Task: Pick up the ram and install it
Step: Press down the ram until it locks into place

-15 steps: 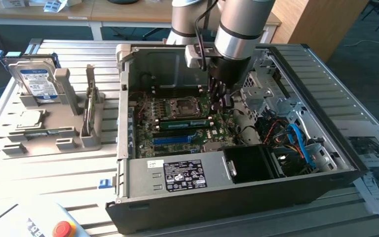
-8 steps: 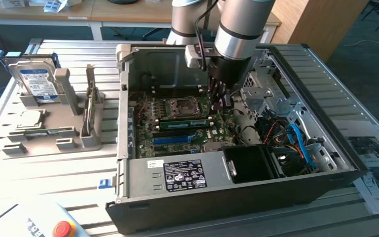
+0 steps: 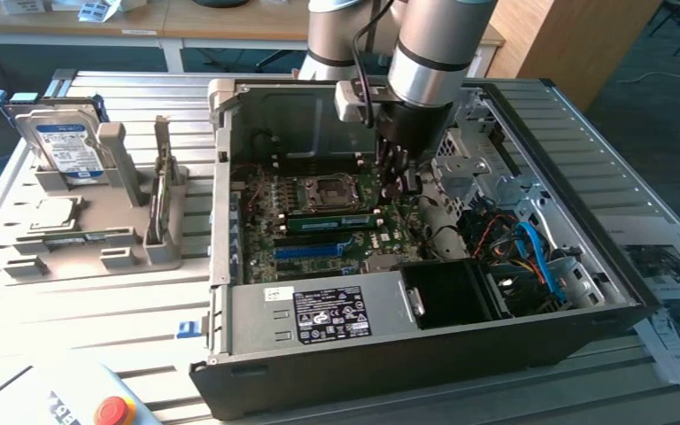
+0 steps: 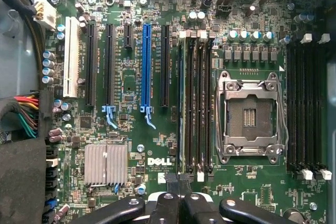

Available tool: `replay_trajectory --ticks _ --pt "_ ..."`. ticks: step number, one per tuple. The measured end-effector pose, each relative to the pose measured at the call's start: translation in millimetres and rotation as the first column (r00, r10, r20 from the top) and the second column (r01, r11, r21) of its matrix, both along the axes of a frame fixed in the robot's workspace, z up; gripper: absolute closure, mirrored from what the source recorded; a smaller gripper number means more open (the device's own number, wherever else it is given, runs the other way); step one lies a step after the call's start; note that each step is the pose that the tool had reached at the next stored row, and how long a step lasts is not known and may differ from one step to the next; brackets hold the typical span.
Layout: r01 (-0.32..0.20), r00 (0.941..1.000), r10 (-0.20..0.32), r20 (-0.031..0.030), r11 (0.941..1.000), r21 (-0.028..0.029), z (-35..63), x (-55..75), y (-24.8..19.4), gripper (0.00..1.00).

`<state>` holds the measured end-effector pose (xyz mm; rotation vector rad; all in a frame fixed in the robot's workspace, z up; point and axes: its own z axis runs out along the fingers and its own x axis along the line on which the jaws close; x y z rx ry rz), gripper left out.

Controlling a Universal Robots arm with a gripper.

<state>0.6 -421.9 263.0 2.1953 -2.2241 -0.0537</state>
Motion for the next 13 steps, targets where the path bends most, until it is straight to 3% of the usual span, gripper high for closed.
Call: replay_trajectory --ticks 13 --pt "0.000 1.0000 0.000 -0.0001 1.0000 -0.0002 -8.2 0.0 0.0 0.90"
